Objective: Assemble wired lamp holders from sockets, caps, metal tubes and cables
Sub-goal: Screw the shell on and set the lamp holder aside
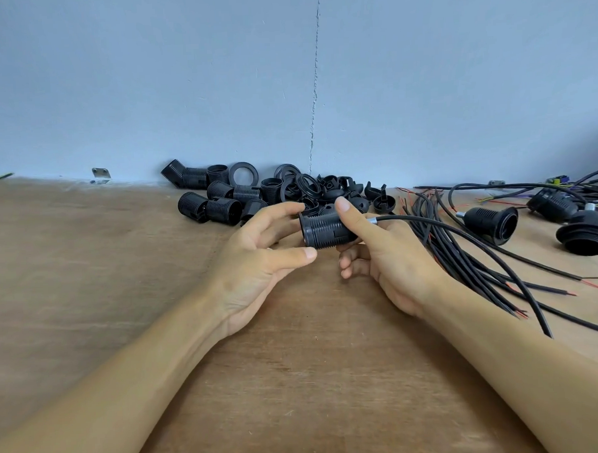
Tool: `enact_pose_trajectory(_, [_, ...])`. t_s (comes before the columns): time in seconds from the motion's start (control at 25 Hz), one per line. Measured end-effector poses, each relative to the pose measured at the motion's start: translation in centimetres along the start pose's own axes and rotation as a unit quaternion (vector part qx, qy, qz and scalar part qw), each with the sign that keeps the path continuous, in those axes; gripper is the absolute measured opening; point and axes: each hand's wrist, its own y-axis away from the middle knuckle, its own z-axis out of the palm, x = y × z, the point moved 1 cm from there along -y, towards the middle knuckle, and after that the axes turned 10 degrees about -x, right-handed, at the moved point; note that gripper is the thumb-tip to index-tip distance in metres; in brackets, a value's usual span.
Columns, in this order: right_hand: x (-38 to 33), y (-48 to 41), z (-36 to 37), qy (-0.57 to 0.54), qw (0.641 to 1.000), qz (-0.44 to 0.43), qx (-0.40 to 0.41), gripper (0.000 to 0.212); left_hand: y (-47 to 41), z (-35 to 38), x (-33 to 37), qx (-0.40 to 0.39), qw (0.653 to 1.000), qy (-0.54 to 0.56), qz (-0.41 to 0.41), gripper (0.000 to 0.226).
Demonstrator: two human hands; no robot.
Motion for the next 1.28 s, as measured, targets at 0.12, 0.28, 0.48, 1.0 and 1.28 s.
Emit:
enact_pose_trajectory(0.12, [0.2,-0.1,0.0,0.002,1.0,-0.008,0.029,0.061,0.0,0.5,0.8,-0.011,0.999,0.035,0.039,0.037])
enact_pose_trajectory(0.28, [0.0,-0.1,-0.1,-0.008,0.999,0.0,0.038,0.053,0.2,0.5,1.2,0.005,0.997,0.024,0.071,0.019])
enact_pose_trajectory(0.48, [0.9,0.1,0.7,0.077,0.994,0.004,0.078,0.046,0.4,1.0,-1.0,0.055,0.953,-0.285,0.085,0.04])
enact_pose_trajectory(1.0, [0.6,0.0,0.3,0.067,0.994,-0.006,0.087,0.038,0.3,-0.6,-0.5,0.103,0.777,-0.621,-0.029,0.03])
enact_pose_trajectory(1.28, [0.0,0.2,0.2,-0.001,0.998,0.0,0.066,0.041,-0.1,-0.1,0.4,0.157,0.983,-0.063,-0.077,0.014])
